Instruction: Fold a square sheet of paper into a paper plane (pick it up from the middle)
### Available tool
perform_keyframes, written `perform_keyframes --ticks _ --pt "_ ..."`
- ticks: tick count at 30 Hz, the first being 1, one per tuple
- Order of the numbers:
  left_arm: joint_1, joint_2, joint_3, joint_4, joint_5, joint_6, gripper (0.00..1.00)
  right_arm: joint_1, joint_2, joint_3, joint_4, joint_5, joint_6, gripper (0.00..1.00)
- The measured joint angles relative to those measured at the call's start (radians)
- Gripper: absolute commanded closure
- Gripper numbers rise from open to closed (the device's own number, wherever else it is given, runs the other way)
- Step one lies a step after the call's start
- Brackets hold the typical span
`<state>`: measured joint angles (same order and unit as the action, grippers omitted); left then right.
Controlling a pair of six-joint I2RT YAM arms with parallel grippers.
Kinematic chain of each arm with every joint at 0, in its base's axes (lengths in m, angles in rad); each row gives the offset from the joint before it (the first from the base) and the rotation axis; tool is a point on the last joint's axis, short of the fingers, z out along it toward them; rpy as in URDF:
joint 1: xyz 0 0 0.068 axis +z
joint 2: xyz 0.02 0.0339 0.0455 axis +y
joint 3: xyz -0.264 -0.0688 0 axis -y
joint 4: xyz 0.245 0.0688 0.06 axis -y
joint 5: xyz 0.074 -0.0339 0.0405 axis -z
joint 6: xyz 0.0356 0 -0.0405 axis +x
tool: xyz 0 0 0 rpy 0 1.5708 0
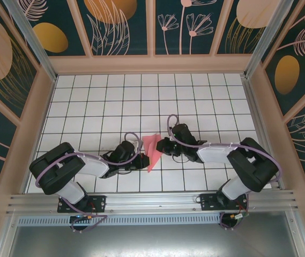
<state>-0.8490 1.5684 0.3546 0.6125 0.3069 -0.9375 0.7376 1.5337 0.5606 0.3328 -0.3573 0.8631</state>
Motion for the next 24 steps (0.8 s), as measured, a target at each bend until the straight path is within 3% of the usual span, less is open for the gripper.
perform_keyframes --ticks 11,24 --pt "0.0 -0.032 -0.015 -0.005 -0.01 0.0 0.93 -0.005 0.132 0.079 -0.062 0.067 -0.006 0.9" --pt "0.0 -0.143 -0.014 -0.14 -0.07 0.072 0.92 0.084 0.053 -0.059 0.061 0.226 0.235 0.89"
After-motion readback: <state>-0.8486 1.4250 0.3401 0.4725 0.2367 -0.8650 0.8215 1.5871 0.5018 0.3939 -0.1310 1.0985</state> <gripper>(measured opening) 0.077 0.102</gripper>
